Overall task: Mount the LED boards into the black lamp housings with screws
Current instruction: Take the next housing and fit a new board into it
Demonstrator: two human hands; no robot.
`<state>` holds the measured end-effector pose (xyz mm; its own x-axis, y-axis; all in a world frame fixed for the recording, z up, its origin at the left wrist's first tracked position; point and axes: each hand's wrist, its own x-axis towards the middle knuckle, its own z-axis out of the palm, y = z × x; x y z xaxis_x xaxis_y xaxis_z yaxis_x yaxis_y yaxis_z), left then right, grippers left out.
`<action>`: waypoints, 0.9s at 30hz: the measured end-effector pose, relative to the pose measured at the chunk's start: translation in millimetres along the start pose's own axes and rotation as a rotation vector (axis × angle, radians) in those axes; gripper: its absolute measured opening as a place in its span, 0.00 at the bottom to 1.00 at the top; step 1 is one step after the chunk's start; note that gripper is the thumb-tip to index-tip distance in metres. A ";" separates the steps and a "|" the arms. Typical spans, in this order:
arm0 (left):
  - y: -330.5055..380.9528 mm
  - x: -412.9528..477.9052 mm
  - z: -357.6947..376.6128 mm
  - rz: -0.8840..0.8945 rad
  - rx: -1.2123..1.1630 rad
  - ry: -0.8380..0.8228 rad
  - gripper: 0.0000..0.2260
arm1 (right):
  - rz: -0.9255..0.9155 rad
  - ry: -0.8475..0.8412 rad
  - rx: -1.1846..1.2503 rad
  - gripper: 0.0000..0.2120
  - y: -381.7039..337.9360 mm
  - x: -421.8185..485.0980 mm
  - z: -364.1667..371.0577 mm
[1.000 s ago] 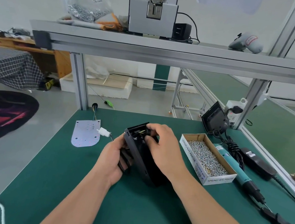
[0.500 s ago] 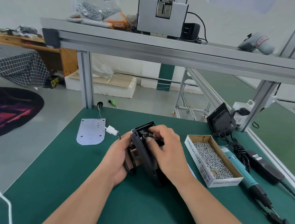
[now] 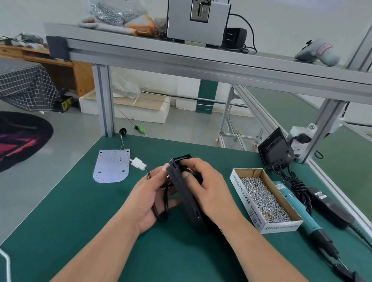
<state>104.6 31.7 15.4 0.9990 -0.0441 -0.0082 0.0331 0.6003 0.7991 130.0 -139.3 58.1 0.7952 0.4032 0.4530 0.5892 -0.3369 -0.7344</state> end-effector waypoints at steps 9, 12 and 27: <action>2.0 1.1 -2.6 0.001 -0.060 0.035 0.08 | -0.071 -0.017 -0.196 0.10 1.7 5.1 -0.1; 1.6 1.6 -2.5 0.004 -0.046 0.026 0.09 | -0.054 0.004 -0.195 0.11 1.7 4.9 0.1; -2.8 1.6 2.1 0.049 -0.062 -0.013 0.14 | 0.057 0.020 -0.075 0.07 0.8 1.9 3.7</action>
<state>106.0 28.2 14.4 0.9990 -0.0233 0.0383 -0.0140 0.6505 0.7594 131.4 -135.7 56.5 0.8300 0.3649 0.4218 0.5513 -0.4221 -0.7197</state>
